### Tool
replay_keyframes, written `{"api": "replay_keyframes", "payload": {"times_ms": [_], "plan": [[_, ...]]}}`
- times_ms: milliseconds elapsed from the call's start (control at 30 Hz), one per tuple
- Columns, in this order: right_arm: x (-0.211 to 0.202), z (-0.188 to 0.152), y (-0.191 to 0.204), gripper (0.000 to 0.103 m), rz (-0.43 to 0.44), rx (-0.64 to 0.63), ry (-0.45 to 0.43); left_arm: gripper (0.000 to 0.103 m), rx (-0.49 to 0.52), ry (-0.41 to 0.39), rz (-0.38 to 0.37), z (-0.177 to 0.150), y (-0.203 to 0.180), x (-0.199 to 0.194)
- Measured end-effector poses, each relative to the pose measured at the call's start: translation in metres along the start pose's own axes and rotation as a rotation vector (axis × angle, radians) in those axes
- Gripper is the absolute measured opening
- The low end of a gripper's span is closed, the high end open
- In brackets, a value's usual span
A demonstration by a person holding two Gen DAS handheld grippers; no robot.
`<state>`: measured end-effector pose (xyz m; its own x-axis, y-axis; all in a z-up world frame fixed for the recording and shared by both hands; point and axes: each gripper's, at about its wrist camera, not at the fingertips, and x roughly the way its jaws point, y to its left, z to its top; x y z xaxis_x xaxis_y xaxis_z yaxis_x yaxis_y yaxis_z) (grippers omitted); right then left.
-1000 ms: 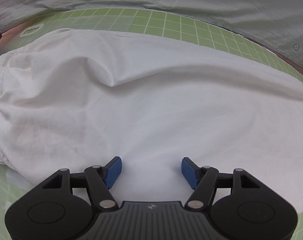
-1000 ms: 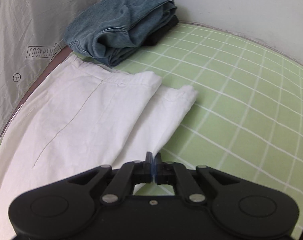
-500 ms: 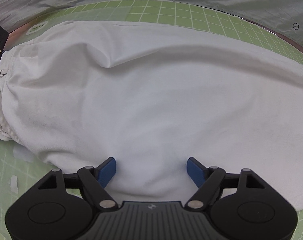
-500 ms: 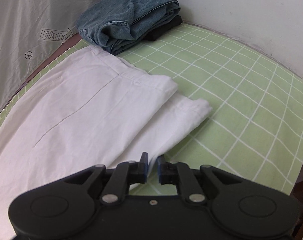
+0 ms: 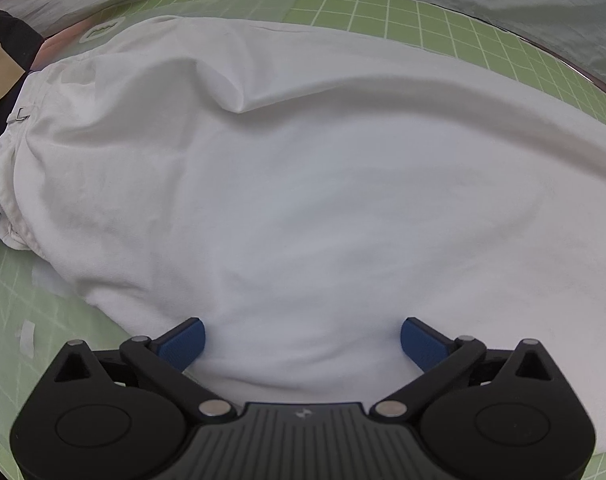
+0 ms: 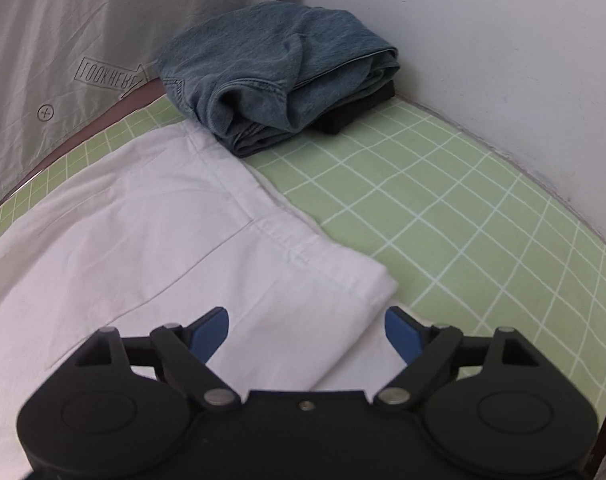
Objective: Fold clothes
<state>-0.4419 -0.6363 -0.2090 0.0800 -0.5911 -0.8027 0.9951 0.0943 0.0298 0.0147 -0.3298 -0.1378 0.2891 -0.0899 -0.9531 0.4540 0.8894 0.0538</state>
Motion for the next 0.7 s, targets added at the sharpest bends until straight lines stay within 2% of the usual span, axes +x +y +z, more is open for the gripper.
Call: {"api": "replay_keyframes", "payload": {"times_ms": [167,467,700], "plan": [[0.011,-0.008,0.022,0.085,-0.030,-0.041,0.010,0.103,-0.005,-0.001,-0.004,0.001,0.001,0.001],[0.018,-0.004,0.012,0.085,-0.064,0.028,0.015,0.103,-0.007,0.008,-0.008,0.006,0.000,0.002],[0.020,-0.005,0.011,0.085,-0.065,0.035,0.015,0.103,-0.010,0.001,-0.007,0.009,-0.003,0.002]]}}
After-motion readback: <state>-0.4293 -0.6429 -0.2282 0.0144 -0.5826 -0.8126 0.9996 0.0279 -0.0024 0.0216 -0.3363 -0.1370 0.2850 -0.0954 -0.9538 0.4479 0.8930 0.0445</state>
